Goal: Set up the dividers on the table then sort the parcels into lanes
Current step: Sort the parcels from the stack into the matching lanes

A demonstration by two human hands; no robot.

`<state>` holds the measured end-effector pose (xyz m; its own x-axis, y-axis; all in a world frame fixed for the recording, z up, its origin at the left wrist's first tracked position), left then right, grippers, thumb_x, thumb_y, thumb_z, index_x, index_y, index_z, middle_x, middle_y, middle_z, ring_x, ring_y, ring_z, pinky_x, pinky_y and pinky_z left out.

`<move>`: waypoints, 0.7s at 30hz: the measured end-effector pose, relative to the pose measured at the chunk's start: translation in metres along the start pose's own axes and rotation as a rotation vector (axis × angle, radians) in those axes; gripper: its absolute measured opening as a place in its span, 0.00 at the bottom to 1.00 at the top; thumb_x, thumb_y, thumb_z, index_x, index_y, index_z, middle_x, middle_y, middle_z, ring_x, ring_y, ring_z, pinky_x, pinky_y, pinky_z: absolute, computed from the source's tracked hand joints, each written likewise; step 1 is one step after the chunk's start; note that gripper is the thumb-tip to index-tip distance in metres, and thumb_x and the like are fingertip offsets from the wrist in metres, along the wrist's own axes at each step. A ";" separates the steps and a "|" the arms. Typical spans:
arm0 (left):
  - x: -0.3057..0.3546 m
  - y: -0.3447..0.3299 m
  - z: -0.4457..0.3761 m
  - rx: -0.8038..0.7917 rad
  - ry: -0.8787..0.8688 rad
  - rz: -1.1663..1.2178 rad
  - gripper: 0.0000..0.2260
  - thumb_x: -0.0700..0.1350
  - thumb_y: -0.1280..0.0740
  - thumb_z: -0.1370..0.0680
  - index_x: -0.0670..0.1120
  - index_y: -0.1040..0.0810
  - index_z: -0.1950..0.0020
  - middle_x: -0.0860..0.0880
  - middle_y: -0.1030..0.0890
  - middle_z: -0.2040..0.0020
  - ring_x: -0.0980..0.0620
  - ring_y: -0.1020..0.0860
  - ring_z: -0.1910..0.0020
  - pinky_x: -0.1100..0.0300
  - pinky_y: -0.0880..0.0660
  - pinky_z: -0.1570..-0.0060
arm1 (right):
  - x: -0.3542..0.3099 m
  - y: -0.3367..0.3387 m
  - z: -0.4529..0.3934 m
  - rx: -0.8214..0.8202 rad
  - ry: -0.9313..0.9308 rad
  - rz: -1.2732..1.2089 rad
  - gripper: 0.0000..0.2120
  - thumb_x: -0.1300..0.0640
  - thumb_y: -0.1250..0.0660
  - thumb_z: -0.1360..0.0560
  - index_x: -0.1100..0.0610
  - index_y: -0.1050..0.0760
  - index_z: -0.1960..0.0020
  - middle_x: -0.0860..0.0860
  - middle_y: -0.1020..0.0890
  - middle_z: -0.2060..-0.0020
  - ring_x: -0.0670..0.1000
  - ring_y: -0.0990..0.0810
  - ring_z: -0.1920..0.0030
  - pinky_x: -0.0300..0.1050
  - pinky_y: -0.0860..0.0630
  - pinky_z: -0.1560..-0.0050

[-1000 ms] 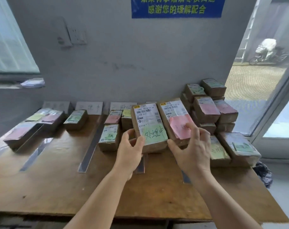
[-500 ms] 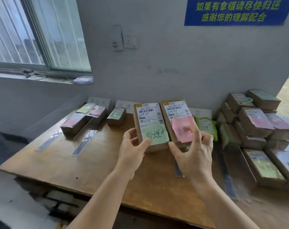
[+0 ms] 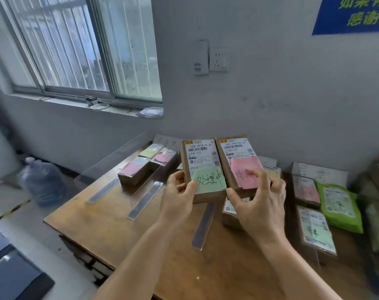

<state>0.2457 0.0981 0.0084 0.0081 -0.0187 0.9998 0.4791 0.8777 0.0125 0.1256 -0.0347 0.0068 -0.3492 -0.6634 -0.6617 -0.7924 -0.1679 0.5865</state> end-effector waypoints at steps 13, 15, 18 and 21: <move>-0.054 0.029 -0.105 -0.059 0.269 -0.190 0.17 0.49 0.37 0.20 0.52 0.32 0.31 0.52 0.21 0.51 0.58 0.21 0.56 0.65 0.23 0.66 | -0.002 -0.085 -0.062 -0.037 -0.088 0.104 0.32 0.44 0.26 0.31 0.50 0.37 0.34 0.57 0.36 0.40 0.57 0.37 0.39 0.47 0.34 0.47; -0.065 0.023 -0.126 -0.123 0.292 -0.210 0.18 0.49 0.37 0.20 0.51 0.33 0.30 0.50 0.20 0.47 0.57 0.21 0.54 0.65 0.23 0.65 | -0.003 -0.097 -0.072 -0.016 -0.122 0.134 0.32 0.44 0.27 0.31 0.51 0.37 0.34 0.57 0.36 0.40 0.56 0.37 0.39 0.46 0.34 0.47; -0.086 0.014 -0.161 -0.222 0.301 -0.270 0.17 0.51 0.37 0.20 0.50 0.32 0.31 0.51 0.21 0.44 0.55 0.21 0.50 0.59 0.20 0.55 | -0.005 -0.116 -0.084 0.027 -0.163 0.187 0.32 0.44 0.27 0.31 0.51 0.38 0.34 0.56 0.35 0.40 0.56 0.36 0.40 0.45 0.33 0.48; -0.110 0.004 -0.192 -0.301 0.292 -0.355 0.18 0.51 0.38 0.20 0.49 0.30 0.31 0.50 0.20 0.41 0.52 0.21 0.46 0.54 0.21 0.47 | -0.004 -0.133 -0.094 0.063 -0.236 0.232 0.32 0.43 0.27 0.32 0.50 0.38 0.35 0.56 0.35 0.40 0.57 0.36 0.39 0.49 0.29 0.46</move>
<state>0.4151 0.0122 -0.1043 0.0229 -0.4581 0.8886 0.7264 0.6183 0.3000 0.2792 -0.0784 -0.0250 -0.6243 -0.4903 -0.6082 -0.7049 0.0179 0.7091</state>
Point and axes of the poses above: each hand's wrist, its own z-axis away from the middle knuckle, its own y-axis out of the back of the hand, x = y × z, the point moved 2 cm from there along -z, towards the middle knuckle
